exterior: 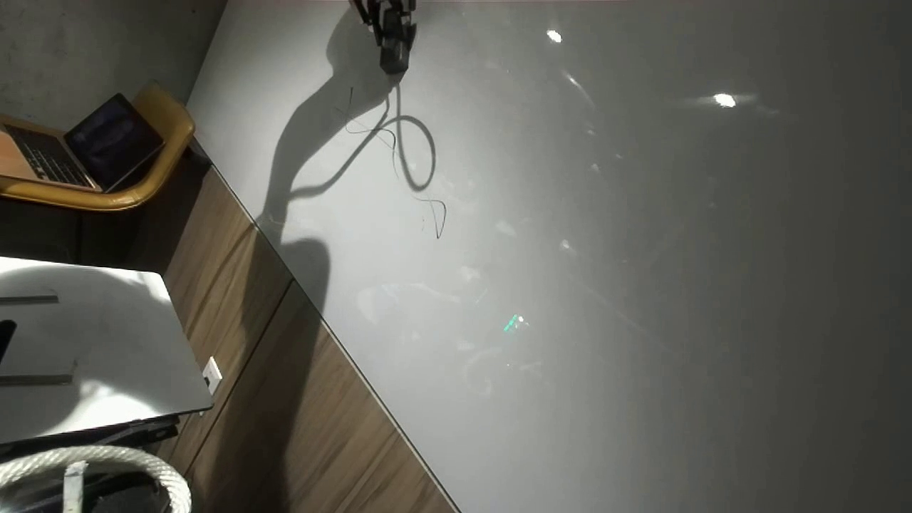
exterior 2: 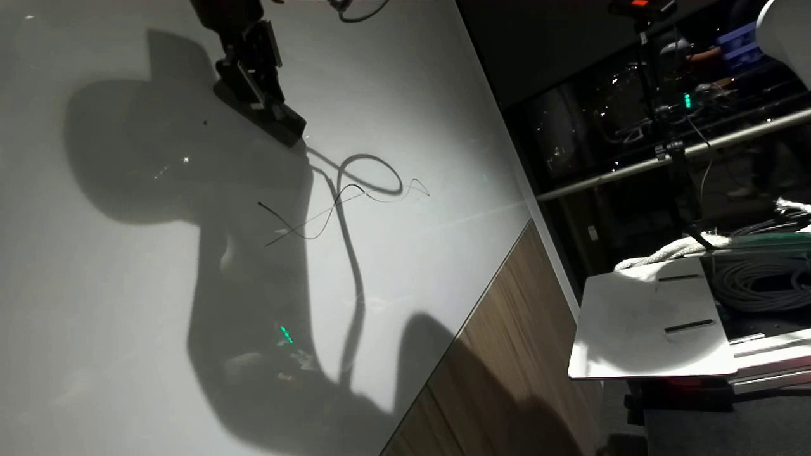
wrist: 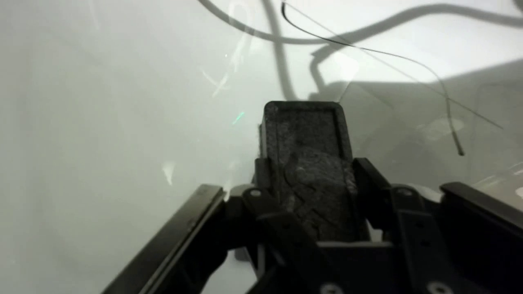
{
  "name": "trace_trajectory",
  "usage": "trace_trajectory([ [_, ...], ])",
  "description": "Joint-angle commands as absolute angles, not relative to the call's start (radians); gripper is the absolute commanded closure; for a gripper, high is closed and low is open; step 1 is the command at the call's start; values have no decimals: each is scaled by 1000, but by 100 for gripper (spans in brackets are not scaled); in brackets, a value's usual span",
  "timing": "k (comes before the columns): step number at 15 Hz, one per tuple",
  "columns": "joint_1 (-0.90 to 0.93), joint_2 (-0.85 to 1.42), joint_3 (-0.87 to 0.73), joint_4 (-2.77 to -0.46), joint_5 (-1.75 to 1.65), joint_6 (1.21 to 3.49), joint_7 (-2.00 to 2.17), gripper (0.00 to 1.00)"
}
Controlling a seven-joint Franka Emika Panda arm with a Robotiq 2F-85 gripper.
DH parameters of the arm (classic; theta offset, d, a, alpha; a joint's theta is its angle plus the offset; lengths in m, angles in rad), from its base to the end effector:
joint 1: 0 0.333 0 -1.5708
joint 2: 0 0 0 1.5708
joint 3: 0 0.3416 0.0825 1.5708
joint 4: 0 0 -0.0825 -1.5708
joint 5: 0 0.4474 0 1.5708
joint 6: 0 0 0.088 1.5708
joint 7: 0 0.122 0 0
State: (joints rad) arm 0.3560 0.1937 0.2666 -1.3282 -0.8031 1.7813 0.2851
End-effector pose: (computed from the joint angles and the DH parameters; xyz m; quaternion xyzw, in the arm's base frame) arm 0.6249 0.3325 0.6926 0.9047 0.1794 0.2704 0.2761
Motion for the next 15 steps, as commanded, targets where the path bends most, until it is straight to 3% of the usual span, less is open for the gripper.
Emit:
trace_trajectory([
  [1, 419, 355, 263, -1201, -861, 1800, 287, 72],
  [15, 389, 358, 251, -1390, -836, 1887, 340, 72],
])
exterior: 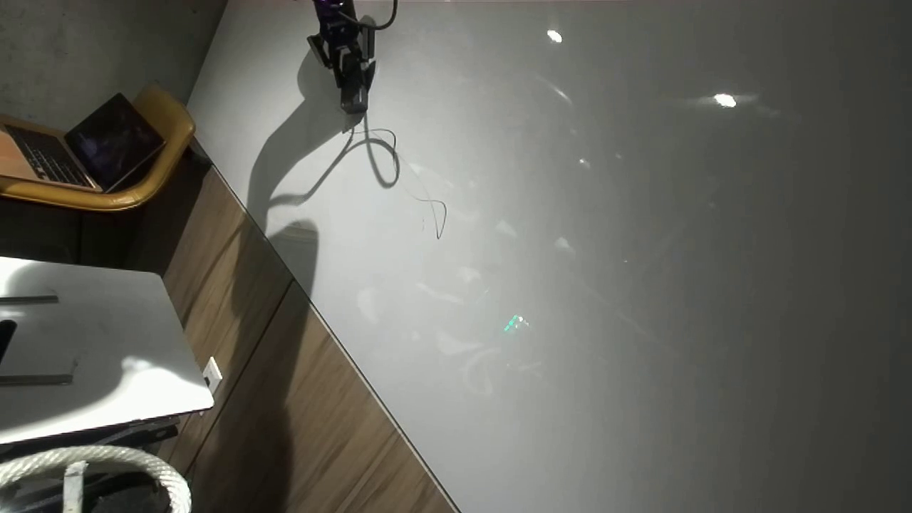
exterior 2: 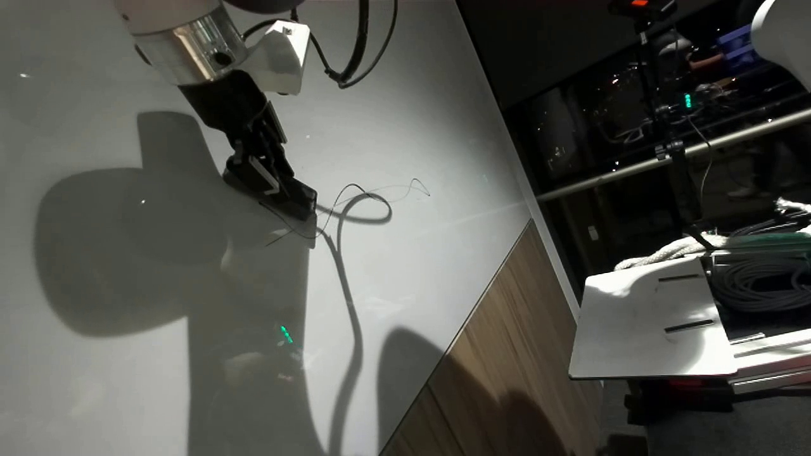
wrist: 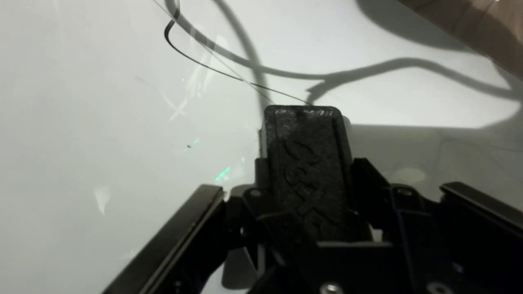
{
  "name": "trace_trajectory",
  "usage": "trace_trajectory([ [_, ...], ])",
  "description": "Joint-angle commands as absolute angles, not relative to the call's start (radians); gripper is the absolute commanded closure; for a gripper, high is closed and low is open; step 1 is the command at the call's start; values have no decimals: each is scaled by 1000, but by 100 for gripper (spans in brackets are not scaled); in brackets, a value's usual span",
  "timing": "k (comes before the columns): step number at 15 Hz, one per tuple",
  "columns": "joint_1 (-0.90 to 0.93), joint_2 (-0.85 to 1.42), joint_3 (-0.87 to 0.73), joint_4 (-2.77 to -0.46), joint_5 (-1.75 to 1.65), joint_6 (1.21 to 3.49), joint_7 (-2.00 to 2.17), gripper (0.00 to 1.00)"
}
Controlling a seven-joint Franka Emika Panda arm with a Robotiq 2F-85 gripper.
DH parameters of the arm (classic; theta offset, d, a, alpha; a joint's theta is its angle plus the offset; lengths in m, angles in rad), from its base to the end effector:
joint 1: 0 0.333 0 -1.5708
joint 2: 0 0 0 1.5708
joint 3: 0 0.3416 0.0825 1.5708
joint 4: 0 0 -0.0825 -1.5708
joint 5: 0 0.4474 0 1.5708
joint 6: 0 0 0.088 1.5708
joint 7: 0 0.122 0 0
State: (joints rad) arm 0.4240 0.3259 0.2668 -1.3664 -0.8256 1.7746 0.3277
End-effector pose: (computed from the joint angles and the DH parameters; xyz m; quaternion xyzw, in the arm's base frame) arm 0.6371 0.3897 0.5768 0.9061 0.2220 0.2117 0.2913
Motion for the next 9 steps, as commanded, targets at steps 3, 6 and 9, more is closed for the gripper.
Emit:
trace_trajectory([
  [3, 370, 343, 244, -1464, -855, 1949, 371, 72],
  [6, 370, 333, 218, -1516, -866, 1982, 375, 72],
  [9, 354, 311, 197, -1567, -876, 2011, 373, 72],
])
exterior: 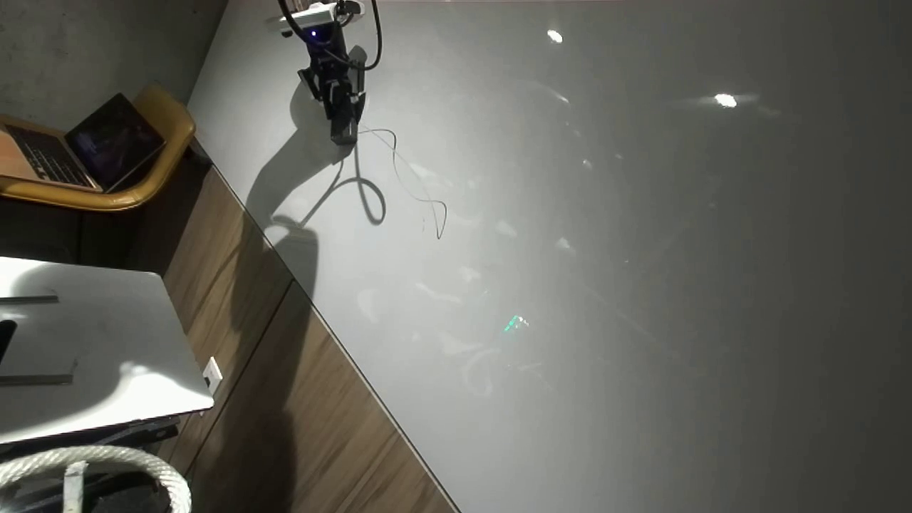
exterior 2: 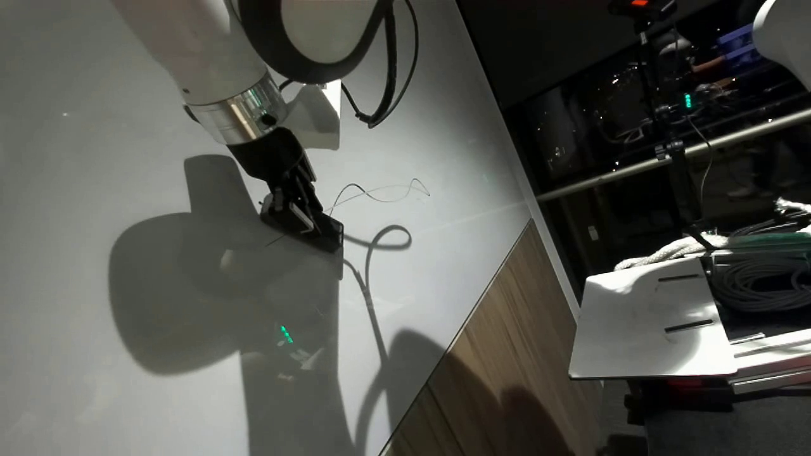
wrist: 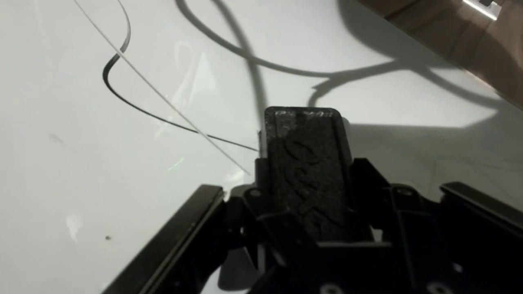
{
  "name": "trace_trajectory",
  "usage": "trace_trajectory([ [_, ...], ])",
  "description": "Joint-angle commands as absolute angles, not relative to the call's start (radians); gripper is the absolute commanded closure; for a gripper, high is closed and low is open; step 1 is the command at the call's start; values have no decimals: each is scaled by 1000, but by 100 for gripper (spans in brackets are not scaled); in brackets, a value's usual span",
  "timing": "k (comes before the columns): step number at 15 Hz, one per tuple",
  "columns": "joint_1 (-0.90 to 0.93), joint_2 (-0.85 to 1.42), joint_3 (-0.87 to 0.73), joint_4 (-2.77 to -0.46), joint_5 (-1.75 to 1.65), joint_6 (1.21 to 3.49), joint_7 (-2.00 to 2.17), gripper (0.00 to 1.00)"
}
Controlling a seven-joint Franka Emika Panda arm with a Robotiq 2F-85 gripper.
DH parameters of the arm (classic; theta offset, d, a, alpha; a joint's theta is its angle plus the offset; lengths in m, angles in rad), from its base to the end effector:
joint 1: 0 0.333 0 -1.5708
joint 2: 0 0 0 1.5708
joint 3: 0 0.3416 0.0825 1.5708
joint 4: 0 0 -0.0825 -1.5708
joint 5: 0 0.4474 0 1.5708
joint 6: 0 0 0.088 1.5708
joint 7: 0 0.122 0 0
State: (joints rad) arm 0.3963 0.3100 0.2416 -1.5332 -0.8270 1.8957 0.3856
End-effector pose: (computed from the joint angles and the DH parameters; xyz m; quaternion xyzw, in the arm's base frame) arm 0.6415 0.3695 0.5033 0.9081 0.2264 0.1982 0.2913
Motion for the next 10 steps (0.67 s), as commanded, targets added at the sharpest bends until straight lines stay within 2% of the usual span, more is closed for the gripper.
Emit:
trace_trajectory([
  [1, 349, 301, 190, -1584, -879, 2022, 375, 72],
  [10, 230, 152, 135, -1751, -846, 2117, 392, 72],
])
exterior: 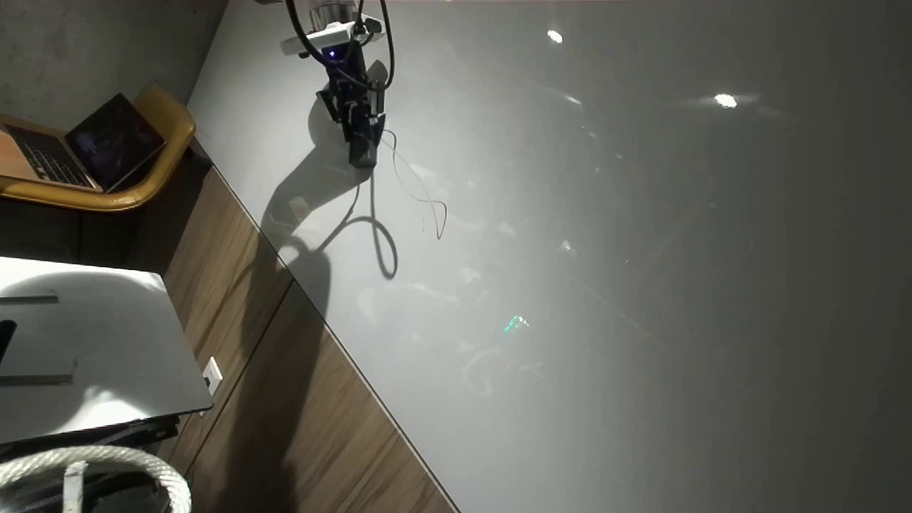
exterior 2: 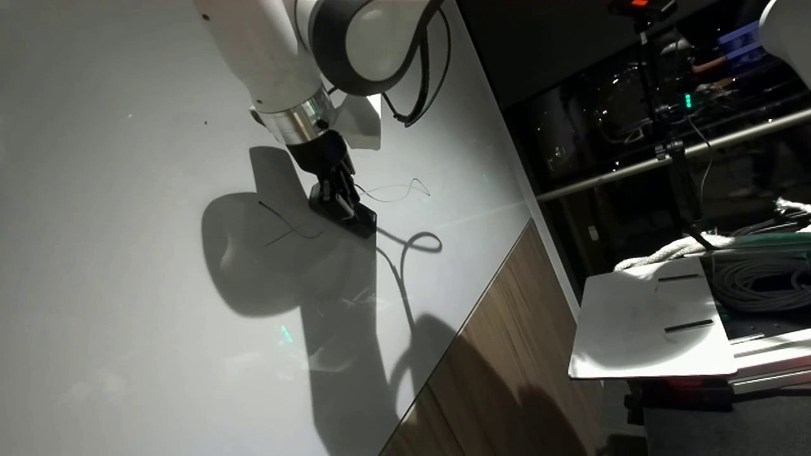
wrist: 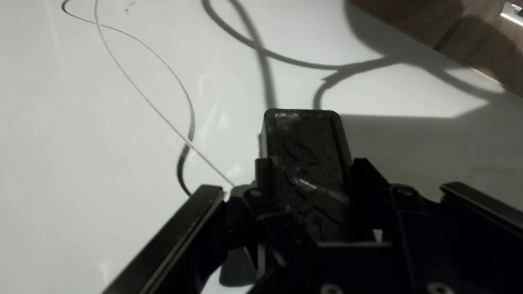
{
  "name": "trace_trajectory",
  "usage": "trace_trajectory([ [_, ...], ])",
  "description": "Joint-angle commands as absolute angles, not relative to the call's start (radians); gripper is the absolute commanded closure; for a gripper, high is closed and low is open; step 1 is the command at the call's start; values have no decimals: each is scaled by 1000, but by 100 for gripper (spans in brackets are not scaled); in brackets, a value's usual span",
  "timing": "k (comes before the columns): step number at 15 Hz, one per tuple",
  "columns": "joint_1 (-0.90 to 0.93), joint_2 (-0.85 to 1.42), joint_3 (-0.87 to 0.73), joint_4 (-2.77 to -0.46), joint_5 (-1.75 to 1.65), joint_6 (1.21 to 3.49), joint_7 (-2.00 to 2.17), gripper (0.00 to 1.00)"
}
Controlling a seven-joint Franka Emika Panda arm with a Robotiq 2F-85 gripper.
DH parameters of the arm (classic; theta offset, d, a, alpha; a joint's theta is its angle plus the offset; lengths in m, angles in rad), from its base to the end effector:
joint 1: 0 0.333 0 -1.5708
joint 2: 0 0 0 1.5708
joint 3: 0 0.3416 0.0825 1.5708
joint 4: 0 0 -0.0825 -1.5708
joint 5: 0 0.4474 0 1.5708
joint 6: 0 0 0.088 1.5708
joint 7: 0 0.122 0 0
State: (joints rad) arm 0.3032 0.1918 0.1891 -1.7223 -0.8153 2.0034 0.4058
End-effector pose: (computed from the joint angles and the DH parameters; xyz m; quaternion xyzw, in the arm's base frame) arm 0.6468 0.2768 0.4882 0.9165 0.1868 0.1925 0.2967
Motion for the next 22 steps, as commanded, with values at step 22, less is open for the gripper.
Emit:
trace_trajectory([
  [22, -35, -24, -28, -2078, -803, 2489, 404, 72],
])
